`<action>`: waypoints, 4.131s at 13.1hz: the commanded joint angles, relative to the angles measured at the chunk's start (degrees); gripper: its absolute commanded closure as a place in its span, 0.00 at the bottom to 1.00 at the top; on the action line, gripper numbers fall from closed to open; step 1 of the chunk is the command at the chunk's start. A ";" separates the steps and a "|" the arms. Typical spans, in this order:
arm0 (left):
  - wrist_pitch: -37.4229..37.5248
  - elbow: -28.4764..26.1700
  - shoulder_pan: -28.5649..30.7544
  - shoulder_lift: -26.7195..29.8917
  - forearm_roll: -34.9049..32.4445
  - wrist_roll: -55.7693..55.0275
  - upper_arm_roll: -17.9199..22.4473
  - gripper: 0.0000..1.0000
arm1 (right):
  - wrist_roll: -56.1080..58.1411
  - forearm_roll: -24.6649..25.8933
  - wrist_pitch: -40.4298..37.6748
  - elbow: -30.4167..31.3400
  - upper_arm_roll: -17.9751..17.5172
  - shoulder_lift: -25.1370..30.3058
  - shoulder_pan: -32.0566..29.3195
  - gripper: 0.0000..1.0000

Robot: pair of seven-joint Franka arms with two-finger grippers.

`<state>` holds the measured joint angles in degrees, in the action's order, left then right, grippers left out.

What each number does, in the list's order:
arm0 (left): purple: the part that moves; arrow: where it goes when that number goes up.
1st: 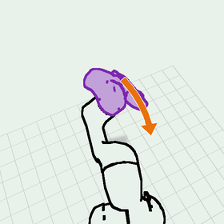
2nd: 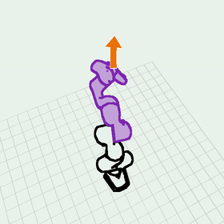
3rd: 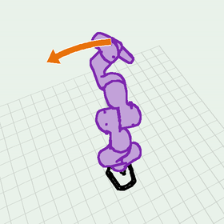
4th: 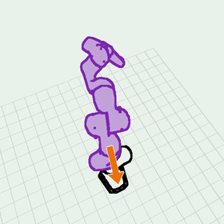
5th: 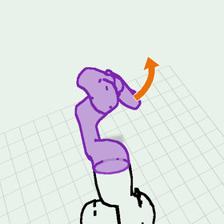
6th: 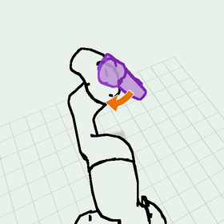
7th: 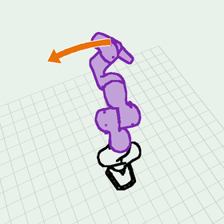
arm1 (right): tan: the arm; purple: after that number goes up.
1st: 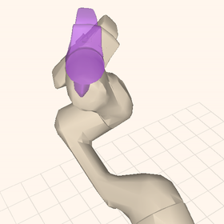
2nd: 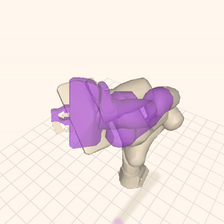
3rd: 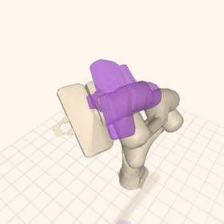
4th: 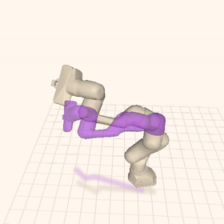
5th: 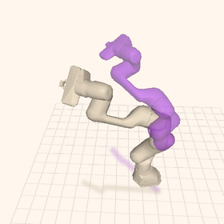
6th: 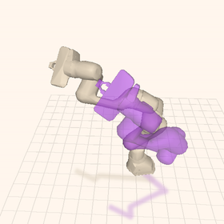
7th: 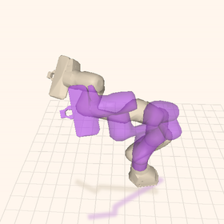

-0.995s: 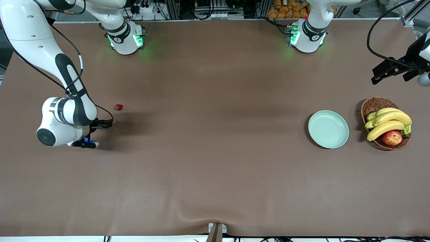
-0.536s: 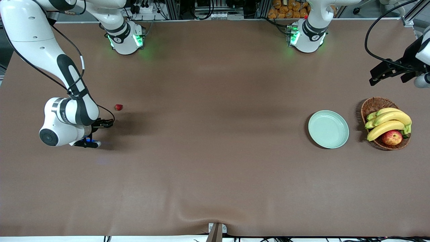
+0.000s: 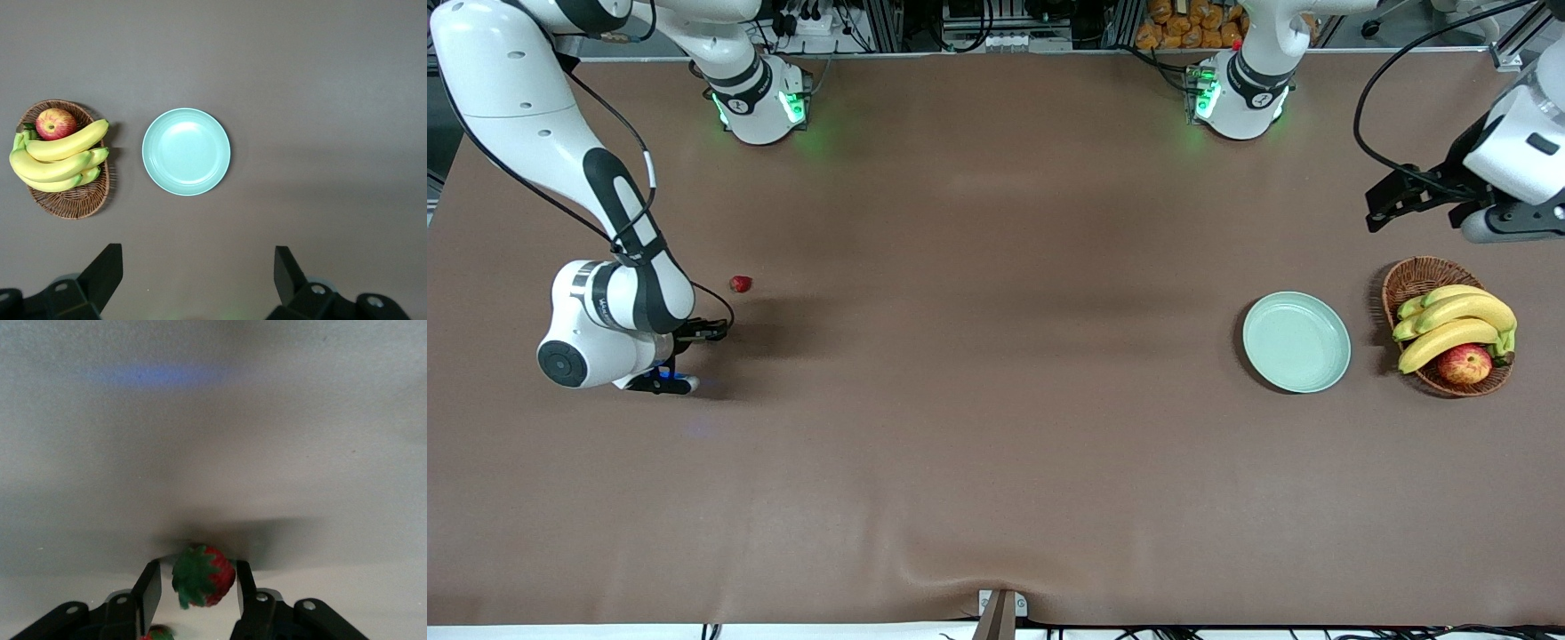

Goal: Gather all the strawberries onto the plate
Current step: 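Grasp a strawberry with the right gripper and lift it, then set the strawberry mid-table with the right gripper while the left gripper approaches, then grasp the strawberry with the left gripper while the right gripper grasps another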

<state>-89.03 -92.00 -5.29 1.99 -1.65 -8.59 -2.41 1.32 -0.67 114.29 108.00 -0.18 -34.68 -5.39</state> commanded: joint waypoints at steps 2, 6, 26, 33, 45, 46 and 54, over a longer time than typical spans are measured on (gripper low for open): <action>-1.94 -0.11 -0.16 -1.54 0.86 -0.73 -1.72 0.00 | 0.79 -0.03 0.58 0.55 -0.09 0.22 0.03 0.88; -3.25 -0.11 -0.16 -2.51 0.86 -2.13 -2.60 0.00 | 0.17 -0.99 0.14 -5.14 -0.26 1.97 1.42 1.00; -24.17 -12.59 -6.13 -16.48 -0.02 -34.19 -17.72 0.00 | -26.55 -35.28 15.87 -19.93 -0.09 -11.11 46.00 0.02; -27.87 -6.82 -12.71 -24.11 -1.43 -46.14 -17.81 0.00 | -22.50 -28.02 4.22 -18.26 4.48 -2.87 36.36 0.00; -37.62 10.43 -26.25 -47.51 -11.45 -61.19 -17.01 0.12 | -3.52 -3.39 -3.20 1.77 6.85 7.43 14.97 0.00; -38.58 10.43 -26.79 -48.39 -11.45 -61.98 -16.93 0.14 | -3.52 -1.54 -3.20 2.48 7.20 7.34 14.88 0.00; -41.32 9.47 -27.93 -51.56 -13.12 -62.95 -16.93 0.32 | -0.27 0.50 -7.67 7.14 7.21 5.94 11.19 0.00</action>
<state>-129.97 -83.23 -32.66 -48.86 -12.66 -70.02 -19.76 0.66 -1.31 108.17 113.80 7.77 -29.56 6.25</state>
